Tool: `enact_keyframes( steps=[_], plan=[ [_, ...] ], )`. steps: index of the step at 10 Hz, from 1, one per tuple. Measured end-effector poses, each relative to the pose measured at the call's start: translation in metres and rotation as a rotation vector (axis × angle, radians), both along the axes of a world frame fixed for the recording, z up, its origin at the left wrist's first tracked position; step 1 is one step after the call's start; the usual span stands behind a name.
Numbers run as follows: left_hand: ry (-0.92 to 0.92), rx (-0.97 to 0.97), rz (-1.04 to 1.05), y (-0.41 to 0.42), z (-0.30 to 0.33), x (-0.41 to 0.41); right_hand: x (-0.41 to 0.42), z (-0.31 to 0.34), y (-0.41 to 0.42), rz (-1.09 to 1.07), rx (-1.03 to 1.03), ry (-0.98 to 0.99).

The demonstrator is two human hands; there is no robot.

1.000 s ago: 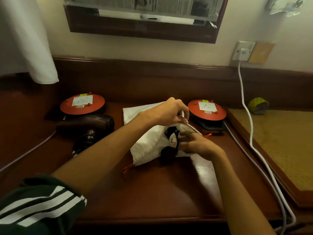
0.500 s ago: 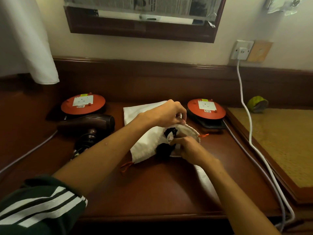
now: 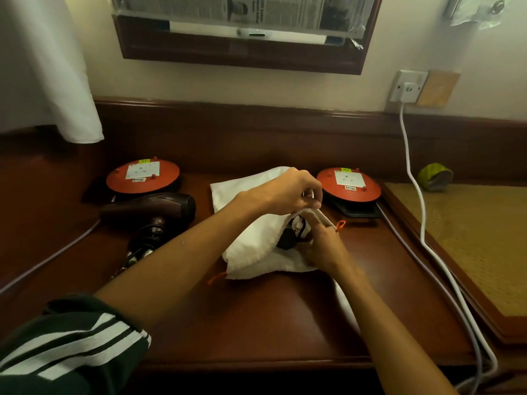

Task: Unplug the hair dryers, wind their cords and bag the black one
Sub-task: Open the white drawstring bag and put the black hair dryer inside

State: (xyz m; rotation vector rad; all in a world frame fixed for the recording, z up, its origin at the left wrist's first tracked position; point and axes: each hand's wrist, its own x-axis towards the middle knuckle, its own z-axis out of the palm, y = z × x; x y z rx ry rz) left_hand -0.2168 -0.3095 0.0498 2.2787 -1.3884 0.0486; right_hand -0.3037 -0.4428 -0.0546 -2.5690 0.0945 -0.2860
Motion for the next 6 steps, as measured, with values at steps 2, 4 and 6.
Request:
enact_keyframes(
  steps=[2, 4, 6],
  plan=[
    [0.022, -0.024, 0.005, 0.002, -0.01, -0.001, -0.007, 0.015, 0.01, 0.035, -0.101, 0.064],
    [0.018, -0.125, -0.013, -0.007, -0.016, -0.008, 0.012, 0.011, 0.032, -0.306, 0.168, 0.33],
    [0.154, -0.295, 0.176, 0.012, -0.041, 0.004, 0.008, 0.023, 0.024, -0.258, 0.167, 0.446]
  ],
)
